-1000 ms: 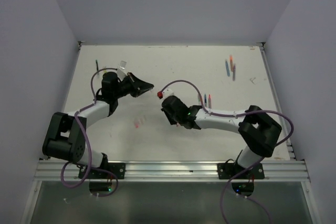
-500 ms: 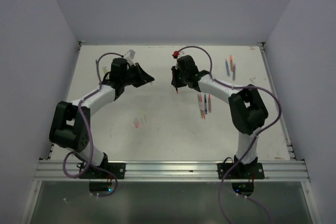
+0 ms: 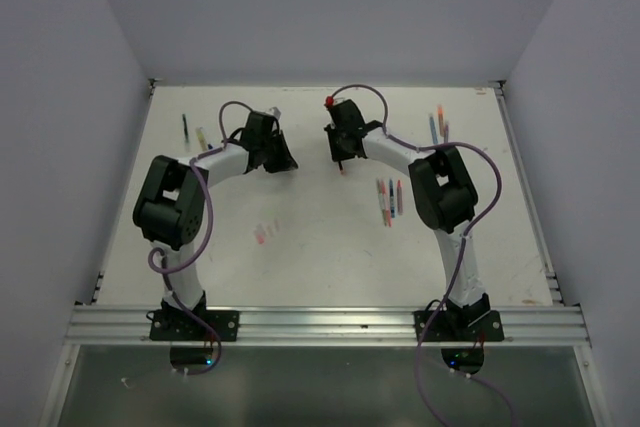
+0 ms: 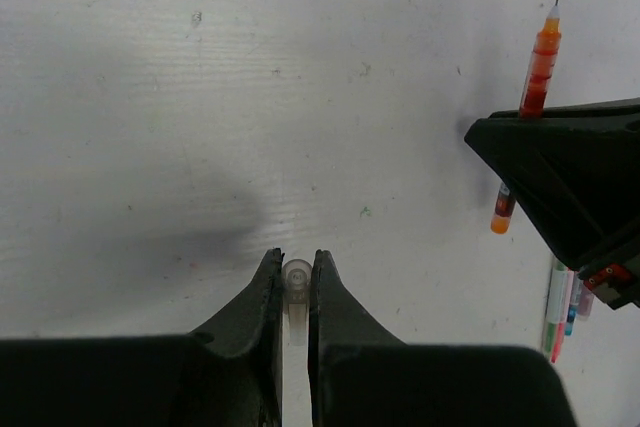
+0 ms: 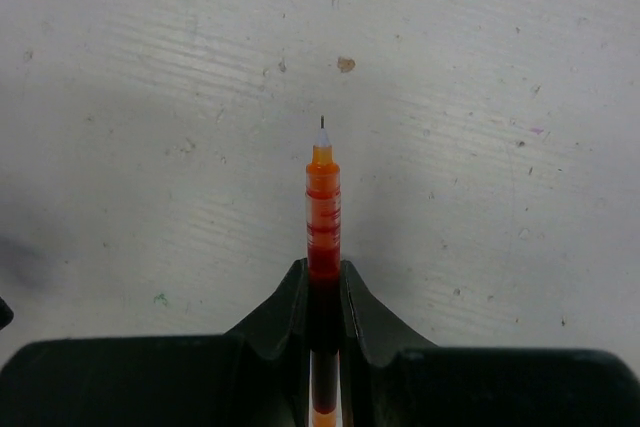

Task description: Open the pen caps

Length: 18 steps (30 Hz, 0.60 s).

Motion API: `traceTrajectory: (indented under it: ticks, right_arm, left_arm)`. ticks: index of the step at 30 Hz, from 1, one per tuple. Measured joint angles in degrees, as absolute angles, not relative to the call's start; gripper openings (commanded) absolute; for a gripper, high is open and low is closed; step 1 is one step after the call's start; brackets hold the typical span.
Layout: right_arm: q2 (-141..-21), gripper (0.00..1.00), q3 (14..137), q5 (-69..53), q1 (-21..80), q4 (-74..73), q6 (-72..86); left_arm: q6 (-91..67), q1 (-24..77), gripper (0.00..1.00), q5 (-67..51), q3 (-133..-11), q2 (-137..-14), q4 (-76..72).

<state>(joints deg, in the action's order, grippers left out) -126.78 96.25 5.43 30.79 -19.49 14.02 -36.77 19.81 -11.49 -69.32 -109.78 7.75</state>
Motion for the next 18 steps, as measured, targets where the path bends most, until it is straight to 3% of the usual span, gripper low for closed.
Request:
traceTrajectory:
  ticks: [11,18]
  right_arm:
    - [-126.50,0.07,94.08,5.63,30.81,-19.51,14.09]
    - [-126.23,0.19,93.38,5.74,30.81,-18.61,14.20]
  left_arm:
    - [-36.86,20.10,0.25,-10.83,-70.00,-112.07,8.36]
    - [-37.01,20.40,0.37,-10.33,-69.10,-112.07,8.19]
